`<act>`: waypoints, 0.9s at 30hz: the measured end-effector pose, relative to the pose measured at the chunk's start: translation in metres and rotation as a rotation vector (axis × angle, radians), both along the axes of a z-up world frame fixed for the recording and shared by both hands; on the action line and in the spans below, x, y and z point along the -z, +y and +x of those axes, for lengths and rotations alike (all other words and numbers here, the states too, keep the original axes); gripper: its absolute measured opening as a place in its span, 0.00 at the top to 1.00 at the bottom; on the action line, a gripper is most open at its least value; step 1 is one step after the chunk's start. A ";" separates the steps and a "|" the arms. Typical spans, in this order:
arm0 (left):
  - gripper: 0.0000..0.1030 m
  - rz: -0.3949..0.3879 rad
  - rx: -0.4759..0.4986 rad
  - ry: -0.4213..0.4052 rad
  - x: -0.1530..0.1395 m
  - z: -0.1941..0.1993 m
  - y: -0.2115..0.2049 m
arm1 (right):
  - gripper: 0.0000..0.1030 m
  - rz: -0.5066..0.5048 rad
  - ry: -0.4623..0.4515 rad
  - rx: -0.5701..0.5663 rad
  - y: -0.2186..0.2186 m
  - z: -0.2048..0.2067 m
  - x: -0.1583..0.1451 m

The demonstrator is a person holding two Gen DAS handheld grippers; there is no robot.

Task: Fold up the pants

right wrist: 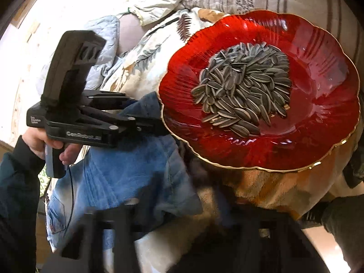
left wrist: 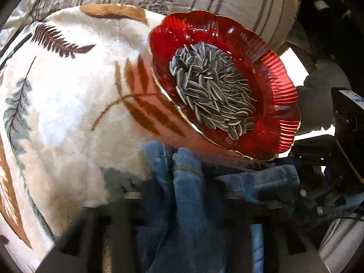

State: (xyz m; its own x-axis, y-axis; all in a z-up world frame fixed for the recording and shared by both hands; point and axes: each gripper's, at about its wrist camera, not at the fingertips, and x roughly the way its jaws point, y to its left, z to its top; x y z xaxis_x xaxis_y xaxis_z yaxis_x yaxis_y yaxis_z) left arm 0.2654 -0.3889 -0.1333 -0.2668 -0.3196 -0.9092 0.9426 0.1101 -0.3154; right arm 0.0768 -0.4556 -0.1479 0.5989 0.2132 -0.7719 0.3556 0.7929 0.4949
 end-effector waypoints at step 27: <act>0.89 -0.104 -0.125 -0.082 -0.105 0.011 -0.012 | 0.76 -0.173 -0.338 -0.037 -0.015 -0.008 -0.078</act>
State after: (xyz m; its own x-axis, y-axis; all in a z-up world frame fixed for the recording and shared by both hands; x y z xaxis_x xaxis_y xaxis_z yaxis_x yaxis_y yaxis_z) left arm 0.2760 -0.4006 -0.0280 -0.1451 -0.4395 -0.8865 0.9466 0.1990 -0.2536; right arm 0.0684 -0.4706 -0.0697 0.8200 0.1231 -0.5590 0.1652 0.8841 0.4371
